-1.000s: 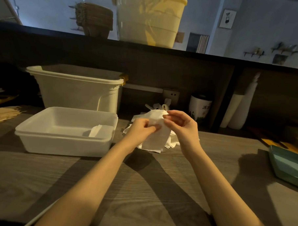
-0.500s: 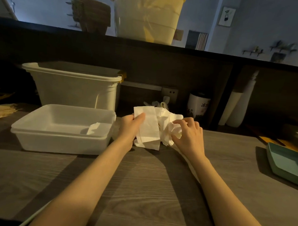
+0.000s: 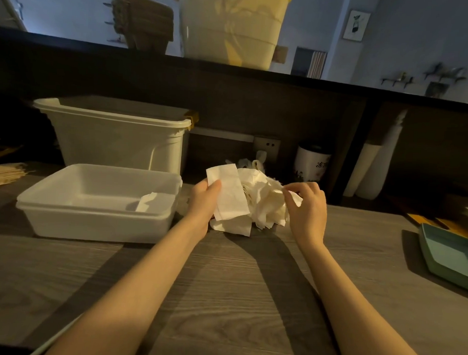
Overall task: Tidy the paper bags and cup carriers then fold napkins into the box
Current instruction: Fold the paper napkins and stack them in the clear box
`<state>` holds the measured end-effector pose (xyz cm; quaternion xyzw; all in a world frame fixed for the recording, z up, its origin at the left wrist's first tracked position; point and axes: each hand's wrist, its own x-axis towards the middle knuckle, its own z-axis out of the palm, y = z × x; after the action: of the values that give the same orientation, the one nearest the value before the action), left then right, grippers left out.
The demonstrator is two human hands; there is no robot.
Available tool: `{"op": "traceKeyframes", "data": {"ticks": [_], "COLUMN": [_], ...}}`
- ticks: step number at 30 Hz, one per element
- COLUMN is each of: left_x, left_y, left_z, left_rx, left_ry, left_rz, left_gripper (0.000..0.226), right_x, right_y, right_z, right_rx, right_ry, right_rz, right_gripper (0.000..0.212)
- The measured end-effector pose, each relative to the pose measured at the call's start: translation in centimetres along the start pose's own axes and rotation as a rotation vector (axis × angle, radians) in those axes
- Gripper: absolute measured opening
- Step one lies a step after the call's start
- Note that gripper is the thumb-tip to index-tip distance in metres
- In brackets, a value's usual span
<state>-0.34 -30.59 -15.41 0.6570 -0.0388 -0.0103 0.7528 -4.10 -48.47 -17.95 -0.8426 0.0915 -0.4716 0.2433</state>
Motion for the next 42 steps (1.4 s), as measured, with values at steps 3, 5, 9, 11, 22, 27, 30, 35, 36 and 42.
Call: {"op": "traceKeyframes", "data": {"ticks": [3, 5, 9, 11, 22, 27, 30, 35, 36, 42], "left_x": [0.2, 0.3, 0.4, 0.3, -0.6, -0.9, -0.9, -1.0, -1.0, -0.8], "left_y": [0.0, 0.1, 0.1, 0.1, 0.7, 0.4, 0.4, 0.5, 0.4, 0.2], "left_z": [-0.1, -0.2, -0.1, 0.0, 0.5, 0.7, 0.8, 0.7, 0.6, 0.6], "left_rx": [0.02, 0.019, 0.008, 0.02, -0.188, -0.269, -0.253, -0.076, 0.003, 0.289], "left_ry": [0.027, 0.035, 0.017, 0.026, -0.299, -0.381, -0.437, -0.461, -0.448, -0.371], "left_rz": [-0.006, -0.012, -0.023, -0.008, -0.134, -0.189, -0.215, -0.127, -0.077, 0.099], "left_gripper": [0.034, 0.034, 0.033, 0.033, 0.024, 0.029, 0.041, 0.036, 0.035, 0.036], "right_x": [0.6, 0.9, 1.0, 1.2, 0.2, -0.2, -0.5, -0.5, -0.5, -0.4], "right_y": [-1.5, -2.5, -3.8, -4.4, -5.4, -5.6, -5.4, -5.2, -5.2, -5.1], "right_z": [-1.1, -1.6, -2.2, -2.5, -0.9, -0.5, -0.2, -0.2, -0.2, -0.2], "right_rx": [0.279, 0.416, 0.64, 0.748, 0.803, 0.746, 0.707, 0.629, 0.622, 0.558], "right_ry": [0.046, 0.041, 0.066, 0.071, -0.237, -0.234, -0.21, -0.208, -0.21, -0.19], "right_rz": [0.096, 0.139, 0.212, 0.292, 0.419, 0.38, 0.402, 0.351, 0.339, 0.285], "right_gripper": [0.01, 0.009, 0.006, 0.005, 0.014, 0.021, 0.022, 0.018, 0.018, 0.027]}}
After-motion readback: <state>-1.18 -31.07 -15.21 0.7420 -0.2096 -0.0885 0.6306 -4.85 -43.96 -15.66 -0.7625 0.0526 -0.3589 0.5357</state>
